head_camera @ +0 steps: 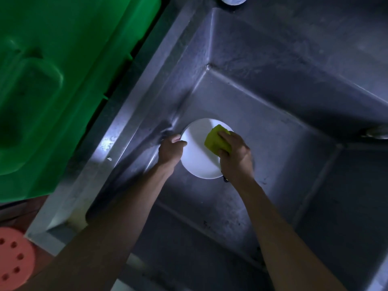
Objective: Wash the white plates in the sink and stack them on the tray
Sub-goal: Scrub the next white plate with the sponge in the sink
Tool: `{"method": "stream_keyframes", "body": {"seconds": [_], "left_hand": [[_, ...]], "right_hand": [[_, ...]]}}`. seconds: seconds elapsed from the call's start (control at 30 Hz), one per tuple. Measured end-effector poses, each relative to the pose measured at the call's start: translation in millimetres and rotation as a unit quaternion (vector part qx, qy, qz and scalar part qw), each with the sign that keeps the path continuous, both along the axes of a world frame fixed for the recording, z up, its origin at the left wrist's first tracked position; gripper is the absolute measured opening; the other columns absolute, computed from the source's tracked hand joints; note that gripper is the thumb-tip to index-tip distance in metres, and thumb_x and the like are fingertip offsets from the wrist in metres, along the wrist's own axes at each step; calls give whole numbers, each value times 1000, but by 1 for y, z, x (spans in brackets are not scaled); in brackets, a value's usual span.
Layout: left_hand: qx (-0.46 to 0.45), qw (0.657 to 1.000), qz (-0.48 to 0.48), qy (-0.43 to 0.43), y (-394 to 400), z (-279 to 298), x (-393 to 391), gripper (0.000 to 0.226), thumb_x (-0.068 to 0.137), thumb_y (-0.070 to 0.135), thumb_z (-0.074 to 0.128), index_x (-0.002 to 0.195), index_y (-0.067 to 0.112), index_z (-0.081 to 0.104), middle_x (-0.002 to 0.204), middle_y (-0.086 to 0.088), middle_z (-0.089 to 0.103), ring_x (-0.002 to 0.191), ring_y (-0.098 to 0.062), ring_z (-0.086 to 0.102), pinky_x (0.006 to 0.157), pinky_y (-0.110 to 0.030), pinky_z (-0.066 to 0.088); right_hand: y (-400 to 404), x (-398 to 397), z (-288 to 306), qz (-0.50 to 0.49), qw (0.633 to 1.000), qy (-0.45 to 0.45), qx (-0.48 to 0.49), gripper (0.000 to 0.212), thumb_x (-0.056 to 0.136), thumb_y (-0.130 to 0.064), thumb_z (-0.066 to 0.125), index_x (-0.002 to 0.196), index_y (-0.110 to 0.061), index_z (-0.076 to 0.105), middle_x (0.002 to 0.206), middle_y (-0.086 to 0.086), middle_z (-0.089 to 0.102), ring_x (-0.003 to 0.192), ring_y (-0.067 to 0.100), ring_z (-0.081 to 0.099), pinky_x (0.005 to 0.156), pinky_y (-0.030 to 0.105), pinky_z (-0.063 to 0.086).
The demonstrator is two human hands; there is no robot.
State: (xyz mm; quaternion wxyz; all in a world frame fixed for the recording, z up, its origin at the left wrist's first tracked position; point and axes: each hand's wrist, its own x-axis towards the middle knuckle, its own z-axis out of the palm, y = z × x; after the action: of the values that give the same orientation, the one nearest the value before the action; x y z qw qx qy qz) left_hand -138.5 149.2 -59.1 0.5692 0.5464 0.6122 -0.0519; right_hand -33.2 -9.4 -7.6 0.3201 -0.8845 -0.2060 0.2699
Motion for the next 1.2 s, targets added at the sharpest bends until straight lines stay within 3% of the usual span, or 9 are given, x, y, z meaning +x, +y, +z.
{"method": "stream_keyframes", "body": {"seconds": [0.13, 0.33, 0.43, 0.5, 0.73, 0.83, 0.97, 1.03, 1.2], "left_hand": [[-36, 998, 59, 15, 3, -3, 0, 42, 89, 15, 66, 131, 17, 65, 129, -12, 67, 116, -22, 61, 107, -44, 47], [-38, 997, 65, 18, -4, -4, -2, 46, 87, 16, 66, 133, 16, 63, 130, -10, 67, 121, -26, 61, 106, -45, 49], [3, 999, 27, 34, -11, -5, -1, 47, 86, 16, 64, 133, 16, 64, 129, -7, 68, 120, -23, 61, 99, -33, 49], [30, 998, 7, 50, -14, -6, 1, 49, 86, 15, 63, 135, 15, 63, 132, -4, 66, 123, -21, 59, 90, -23, 40], [35, 998, 23, 51, -15, -7, -1, 51, 84, 12, 61, 135, 15, 62, 135, -5, 64, 118, -21, 59, 87, -24, 42], [38, 998, 22, 50, -16, -7, 0, 43, 83, 12, 64, 126, 15, 67, 124, -5, 68, 102, -18, 58, 80, -23, 40], [40, 997, -25, 54, -17, -1, 0, 12, 77, 14, 68, 87, 19, 63, 85, 0, 66, 85, -21, 55, 60, -26, 39], [36, 998, -32, 41, -21, 3, -3, 8, 72, 15, 66, 73, 14, 59, 72, 0, 60, 76, -22, 54, 58, -24, 38], [-26, 999, -11, 16, -32, 16, -6, 13, 82, 5, 65, 79, 16, 60, 82, 0, 64, 84, -21, 60, 70, -32, 51]], "right_hand": [[-5, -2, -3, -2, 1000, 2, -2, 59, 80, 2, 62, 133, -23, 62, 143, 3, 53, 126, 28, 52, 96, 28, 41], [-12, -7, -5, -3, 1000, -3, -6, 58, 78, 2, 64, 131, -24, 63, 140, 2, 56, 123, 28, 54, 95, 29, 43], [-16, -10, -8, -7, 1000, 3, -10, 58, 79, 0, 64, 131, -25, 63, 142, 2, 54, 124, 28, 54, 98, 30, 43], [-19, -11, -10, -7, 1000, 5, -11, 58, 79, 1, 64, 132, -24, 63, 143, 3, 54, 125, 29, 54, 99, 31, 42], [-27, -15, -14, -17, 1000, 10, -2, 59, 77, 2, 66, 131, -22, 65, 142, 5, 55, 125, 27, 53, 101, 27, 40], [-28, -15, -13, -19, 1000, 11, 3, 58, 78, 2, 65, 131, -21, 65, 142, 5, 55, 125, 27, 53, 102, 28, 40], [-32, -17, -9, -21, 1000, 16, 12, 57, 78, 4, 64, 130, -19, 65, 141, 6, 55, 125, 28, 53, 103, 28, 40], [-35, -19, -5, -25, 999, 18, 13, 57, 79, 4, 64, 131, -20, 64, 142, 6, 54, 125, 27, 52, 101, 23, 38], [-44, -25, 11, -39, 998, 17, 35, 58, 78, 6, 61, 130, -18, 65, 139, 5, 56, 123, 27, 53, 98, 32, 47]]}}
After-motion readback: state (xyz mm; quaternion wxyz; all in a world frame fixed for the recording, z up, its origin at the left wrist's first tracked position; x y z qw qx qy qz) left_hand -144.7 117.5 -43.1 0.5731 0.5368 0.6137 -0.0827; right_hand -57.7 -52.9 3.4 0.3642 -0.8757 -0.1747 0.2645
